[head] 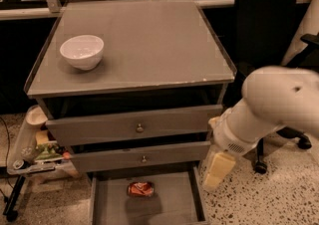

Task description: Pick coke can from bottom drawer and place on counter

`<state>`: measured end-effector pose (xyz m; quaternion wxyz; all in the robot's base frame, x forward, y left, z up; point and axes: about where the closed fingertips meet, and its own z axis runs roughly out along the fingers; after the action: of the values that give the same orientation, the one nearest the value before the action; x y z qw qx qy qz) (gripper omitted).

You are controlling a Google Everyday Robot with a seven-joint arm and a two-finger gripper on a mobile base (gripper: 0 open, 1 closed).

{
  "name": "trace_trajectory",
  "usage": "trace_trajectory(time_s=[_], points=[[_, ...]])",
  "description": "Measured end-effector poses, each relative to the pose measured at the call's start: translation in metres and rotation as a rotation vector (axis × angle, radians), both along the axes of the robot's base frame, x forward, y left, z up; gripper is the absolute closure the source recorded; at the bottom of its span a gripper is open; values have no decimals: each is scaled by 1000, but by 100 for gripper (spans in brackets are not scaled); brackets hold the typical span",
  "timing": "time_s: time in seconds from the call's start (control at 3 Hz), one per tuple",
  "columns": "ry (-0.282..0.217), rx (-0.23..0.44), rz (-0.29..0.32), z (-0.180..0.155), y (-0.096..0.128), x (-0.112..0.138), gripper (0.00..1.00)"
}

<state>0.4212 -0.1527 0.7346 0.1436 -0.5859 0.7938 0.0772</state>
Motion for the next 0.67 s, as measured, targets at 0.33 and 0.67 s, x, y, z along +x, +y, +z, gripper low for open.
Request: trace_trajectory(time_s=[0.33, 0.67], points=[[36, 14, -1, -67, 26, 5, 0], [82, -2, -19, -127, 41, 11, 0]])
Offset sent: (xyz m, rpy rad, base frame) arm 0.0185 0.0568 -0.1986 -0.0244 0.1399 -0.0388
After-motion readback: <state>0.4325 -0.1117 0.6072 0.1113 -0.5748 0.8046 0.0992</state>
